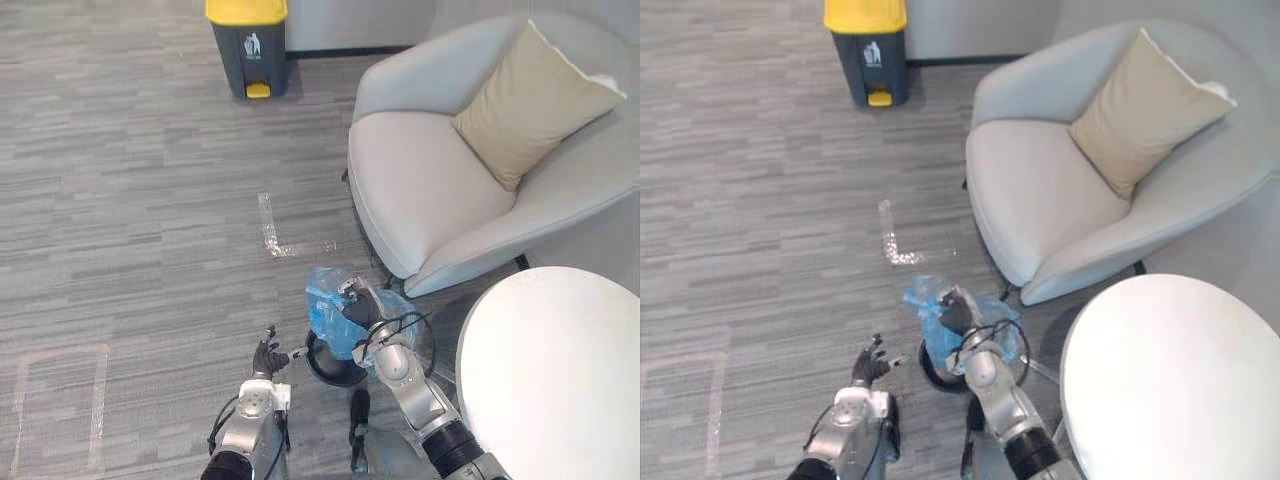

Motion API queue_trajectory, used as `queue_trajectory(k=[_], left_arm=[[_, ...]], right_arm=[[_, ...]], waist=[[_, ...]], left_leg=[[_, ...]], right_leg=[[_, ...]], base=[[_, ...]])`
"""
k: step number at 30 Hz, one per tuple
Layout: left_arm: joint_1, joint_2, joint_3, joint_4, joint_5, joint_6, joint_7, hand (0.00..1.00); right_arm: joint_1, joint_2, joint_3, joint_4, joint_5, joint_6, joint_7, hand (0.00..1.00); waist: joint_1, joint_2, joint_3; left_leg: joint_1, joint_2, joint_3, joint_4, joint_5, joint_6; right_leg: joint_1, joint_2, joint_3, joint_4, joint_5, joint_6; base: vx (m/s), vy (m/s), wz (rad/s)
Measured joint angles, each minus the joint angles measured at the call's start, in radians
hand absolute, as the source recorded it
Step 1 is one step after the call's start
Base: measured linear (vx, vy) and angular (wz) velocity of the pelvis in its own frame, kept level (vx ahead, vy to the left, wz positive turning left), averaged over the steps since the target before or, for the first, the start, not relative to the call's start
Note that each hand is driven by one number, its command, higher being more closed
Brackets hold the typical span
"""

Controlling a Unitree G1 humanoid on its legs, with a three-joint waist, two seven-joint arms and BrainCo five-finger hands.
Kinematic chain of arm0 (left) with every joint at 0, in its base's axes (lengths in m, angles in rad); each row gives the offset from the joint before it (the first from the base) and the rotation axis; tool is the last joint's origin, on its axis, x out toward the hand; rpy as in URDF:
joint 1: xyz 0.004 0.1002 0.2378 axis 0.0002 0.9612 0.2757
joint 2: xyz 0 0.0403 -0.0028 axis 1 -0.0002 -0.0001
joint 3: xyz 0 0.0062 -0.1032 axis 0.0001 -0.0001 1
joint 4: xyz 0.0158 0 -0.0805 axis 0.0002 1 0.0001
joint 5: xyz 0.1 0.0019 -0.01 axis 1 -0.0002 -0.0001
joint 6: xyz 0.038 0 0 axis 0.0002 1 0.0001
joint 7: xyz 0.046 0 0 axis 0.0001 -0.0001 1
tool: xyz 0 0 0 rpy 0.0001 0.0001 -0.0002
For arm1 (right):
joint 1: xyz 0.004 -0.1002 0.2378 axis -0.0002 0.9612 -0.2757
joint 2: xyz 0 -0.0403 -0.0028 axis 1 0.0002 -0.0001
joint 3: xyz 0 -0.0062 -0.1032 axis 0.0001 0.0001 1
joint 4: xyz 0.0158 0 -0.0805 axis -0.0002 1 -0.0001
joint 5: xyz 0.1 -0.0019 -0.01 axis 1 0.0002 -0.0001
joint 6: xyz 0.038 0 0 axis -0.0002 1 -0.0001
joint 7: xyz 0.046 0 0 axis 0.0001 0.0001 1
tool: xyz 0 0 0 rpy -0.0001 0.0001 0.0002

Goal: Gather rubbish on tea table into small bin, then transfer packed bag to large trash can.

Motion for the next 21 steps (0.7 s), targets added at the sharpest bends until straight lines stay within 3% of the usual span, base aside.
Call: queue_trajectory(k=[6, 9, 10, 21], left_arm=[[0.050, 0.052, -0.096, -0.198, 0.041, -0.014, -0.041, 0.00], [0.072, 0.087, -0.118, -0.317, 0.081, -0.037, -0.051, 0.00], [0.076, 0.145, -0.119, -0.391, 0.114, -0.072, -0.052, 0.00], [0.014, 0.273, -0.167, -0.491, 0.228, -0.106, -0.089, 0.00]], right_arm=[[0.016, -0.050, 0.003, -0.112, 0.086, -0.055, 0.048, 1.00], [0.016, -0.088, 0.017, -0.115, 0.135, -0.068, 0.086, 1.00], [0.014, -0.143, 0.046, -0.122, 0.184, -0.072, 0.121, 1.00], [-0.087, -0.268, 0.082, -0.125, 0.325, -0.079, 0.197, 1.00]], waist=[[-0.007, 0.003, -0.034], [-0.019, 0.009, -0.050], [-0.029, 0.020, -0.066], [-0.038, 0.028, -0.105]], left_leg=[[0.067, -0.007, 0.000, -0.073, 0.017, -0.010], [0.122, -0.022, -0.004, -0.147, 0.035, -0.016], [0.162, -0.032, -0.002, -0.224, 0.078, -0.016], [0.206, -0.036, 0.010, -0.291, 0.112, -0.006]], right_leg=[[0.030, 0.002, 0.030, -0.011, 0.001, 0.000], [0.047, -0.001, 0.047, -0.017, 0.000, 0.002], [0.047, -0.001, 0.060, -0.019, -0.001, 0.003], [0.055, 0.009, 0.093, -0.032, 0.030, 0.003]], base=[[-0.01, -0.011, -0.10], [-0.03, 0.005, -0.13], [0.01, 0.010, -0.13], [0.01, 0.010, -0.06]])
